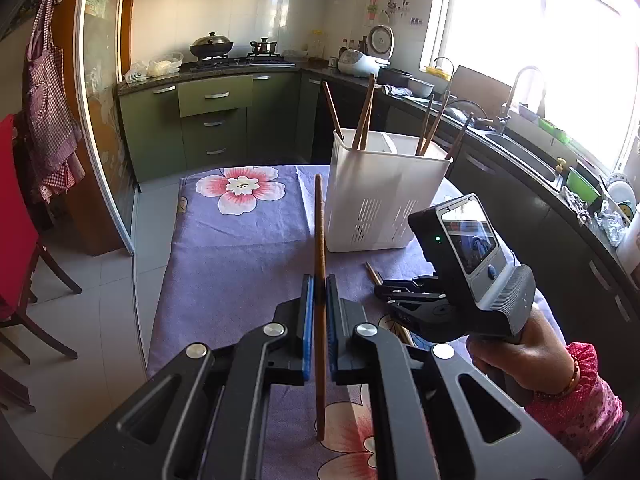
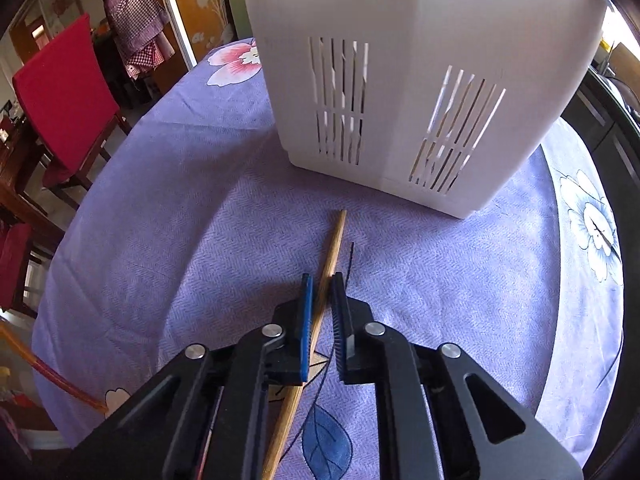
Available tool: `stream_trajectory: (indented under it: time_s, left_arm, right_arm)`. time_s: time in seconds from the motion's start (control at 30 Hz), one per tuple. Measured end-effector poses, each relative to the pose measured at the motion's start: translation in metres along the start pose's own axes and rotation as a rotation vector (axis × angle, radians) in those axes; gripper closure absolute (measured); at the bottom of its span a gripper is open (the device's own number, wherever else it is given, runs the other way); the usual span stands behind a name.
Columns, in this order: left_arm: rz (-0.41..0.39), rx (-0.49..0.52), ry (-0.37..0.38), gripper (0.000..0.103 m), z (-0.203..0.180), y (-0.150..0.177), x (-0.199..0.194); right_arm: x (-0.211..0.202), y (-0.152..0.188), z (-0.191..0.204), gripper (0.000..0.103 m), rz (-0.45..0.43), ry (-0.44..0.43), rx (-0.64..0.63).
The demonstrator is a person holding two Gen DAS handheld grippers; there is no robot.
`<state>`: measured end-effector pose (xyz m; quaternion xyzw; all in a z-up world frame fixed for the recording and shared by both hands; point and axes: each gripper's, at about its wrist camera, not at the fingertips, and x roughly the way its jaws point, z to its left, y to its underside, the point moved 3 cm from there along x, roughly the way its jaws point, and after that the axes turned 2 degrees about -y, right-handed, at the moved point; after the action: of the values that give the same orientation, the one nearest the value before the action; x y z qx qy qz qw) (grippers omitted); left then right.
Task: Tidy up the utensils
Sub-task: 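Grasp the last wooden chopstick with the right tool and lift it upright, then carry both chopsticks over the holder and open both tools to drop them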
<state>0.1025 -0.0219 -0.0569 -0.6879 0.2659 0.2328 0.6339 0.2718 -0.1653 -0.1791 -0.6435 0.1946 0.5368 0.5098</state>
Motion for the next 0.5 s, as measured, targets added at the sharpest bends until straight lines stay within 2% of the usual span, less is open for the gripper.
stream_trajectory:
  time_s: [0.13, 0.23, 0.33, 0.5]
  left_arm:
    - [0.004, 0.007, 0.000, 0.097, -0.002, 0.000, 0.001]
    - [0.005, 0.009, -0.003, 0.097, -0.002, 0.000, 0.001]
    - [-0.002, 0.011, -0.002, 0.097, -0.003, -0.001, 0.000]
    - [-0.016, 0.017, -0.005, 0.097, -0.004, -0.003, -0.005]
  right_arm:
    - [-0.002, -0.001, -0.006, 0.096, -0.020, -0.029, 0.036]
    - [-0.019, 0.000, -0.011, 0.096, -0.071, -0.058, 0.054]
    - [-0.050, 0.000, -0.018, 0.096, -0.147, -0.085, 0.070]
    - [-0.124, 0.011, -0.022, 0.096, -0.327, -0.093, 0.079]
